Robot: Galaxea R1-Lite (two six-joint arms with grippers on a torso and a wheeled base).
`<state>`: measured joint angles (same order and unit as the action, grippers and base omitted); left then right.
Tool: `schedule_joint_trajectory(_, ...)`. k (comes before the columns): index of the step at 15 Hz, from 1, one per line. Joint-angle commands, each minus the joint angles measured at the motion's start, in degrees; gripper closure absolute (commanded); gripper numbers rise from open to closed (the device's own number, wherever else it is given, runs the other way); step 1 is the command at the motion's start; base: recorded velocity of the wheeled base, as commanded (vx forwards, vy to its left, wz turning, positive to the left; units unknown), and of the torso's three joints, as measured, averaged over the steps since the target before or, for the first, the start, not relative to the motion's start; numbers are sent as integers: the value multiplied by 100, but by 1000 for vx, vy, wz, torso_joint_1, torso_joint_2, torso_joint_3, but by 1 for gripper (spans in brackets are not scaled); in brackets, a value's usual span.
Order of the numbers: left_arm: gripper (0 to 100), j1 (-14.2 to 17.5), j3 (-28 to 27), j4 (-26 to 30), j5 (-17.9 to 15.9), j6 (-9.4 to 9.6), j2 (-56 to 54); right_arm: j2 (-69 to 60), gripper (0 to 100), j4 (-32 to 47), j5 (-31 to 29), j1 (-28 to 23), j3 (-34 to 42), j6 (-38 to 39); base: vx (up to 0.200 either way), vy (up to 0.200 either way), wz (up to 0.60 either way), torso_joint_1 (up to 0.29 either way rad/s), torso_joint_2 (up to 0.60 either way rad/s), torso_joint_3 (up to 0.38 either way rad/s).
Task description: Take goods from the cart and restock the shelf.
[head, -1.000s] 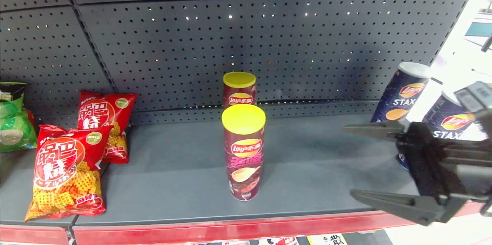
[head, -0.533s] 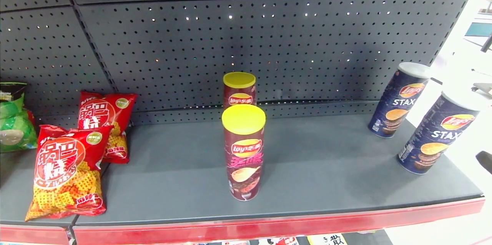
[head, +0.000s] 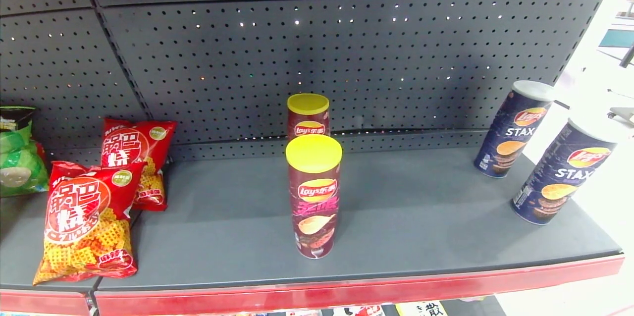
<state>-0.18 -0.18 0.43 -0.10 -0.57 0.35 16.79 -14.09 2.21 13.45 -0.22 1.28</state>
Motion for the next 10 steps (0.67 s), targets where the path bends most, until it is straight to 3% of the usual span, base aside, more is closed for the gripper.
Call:
schedule_joint_trajectory(1,0,1,1,1,1,-4,9,-852,0,548,-45,-88,22,21,0,0,0,0,0,0)
schedule_joint_trajectory(2,0,1,1,1,1,-4,9,-1134,0,1453,-45,-167,22,-5,0,0,0,0,0,0)
schedule_joint_trajectory(4,0,1,1,1,1,-4,9,-1099,0,1392,-36,-220,22,-49,0,0,0,0,0,0)
schedule_joint_trajectory(6,0,1,1,1,1,-4,9,-1019,0,1392,-36,-914,22,-40,0,0,0,0,0,0)
schedule_joint_trajectory(10,0,1,1,1,1,-4,9,-1564,0,1400,-10,-1389,13,-102,0,0,0,0,0,0)
